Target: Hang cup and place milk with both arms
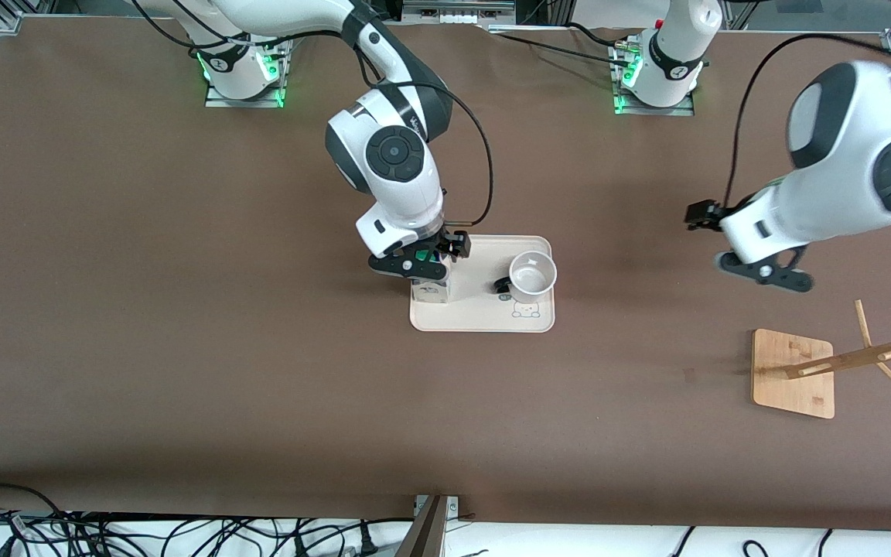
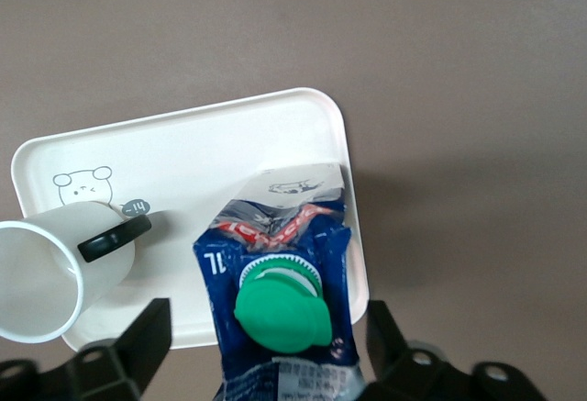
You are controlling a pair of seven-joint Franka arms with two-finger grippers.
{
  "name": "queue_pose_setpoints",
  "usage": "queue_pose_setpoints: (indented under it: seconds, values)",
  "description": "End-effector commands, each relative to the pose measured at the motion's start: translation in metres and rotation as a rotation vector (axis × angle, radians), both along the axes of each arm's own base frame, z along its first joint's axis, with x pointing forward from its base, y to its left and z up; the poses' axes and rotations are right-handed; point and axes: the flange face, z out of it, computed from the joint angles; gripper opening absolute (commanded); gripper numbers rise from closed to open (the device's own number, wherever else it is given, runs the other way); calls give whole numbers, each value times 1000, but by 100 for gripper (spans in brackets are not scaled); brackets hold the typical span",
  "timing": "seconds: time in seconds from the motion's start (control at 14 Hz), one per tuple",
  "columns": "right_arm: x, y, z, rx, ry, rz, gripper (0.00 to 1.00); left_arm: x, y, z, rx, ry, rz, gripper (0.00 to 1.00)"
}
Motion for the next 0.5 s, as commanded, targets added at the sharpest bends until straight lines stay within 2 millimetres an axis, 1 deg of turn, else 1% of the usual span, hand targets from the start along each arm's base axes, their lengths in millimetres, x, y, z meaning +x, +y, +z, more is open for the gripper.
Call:
queue_pose_setpoints:
  seconds: [0.0,0.07,0.14,0.21,0.29,0.36,0.43]
  values:
    - [2,5,4,9,-12,-7,41,9,-22,-53,-76,80,-33,100]
    - [3,3,7,8,-15,0,36,11,-32,-68,-99,97,-38,100]
    - [6,0,11,7,-14,1,35,14,-37,-80,-112,97,-32,100]
    - [9,-4,16,12,-14,-7,35,14,-51,-92,-120,98,-52,100]
    - [8,-9,34,16,-11,-11,35,15,-61,-102,-120,94,-68,100]
    - [10,-19,45,4,3,-12,35,15,-70,-114,-135,103,-68,100]
    - [14,-30,62,2,12,7,35,15,-79,-121,-156,103,-66,100]
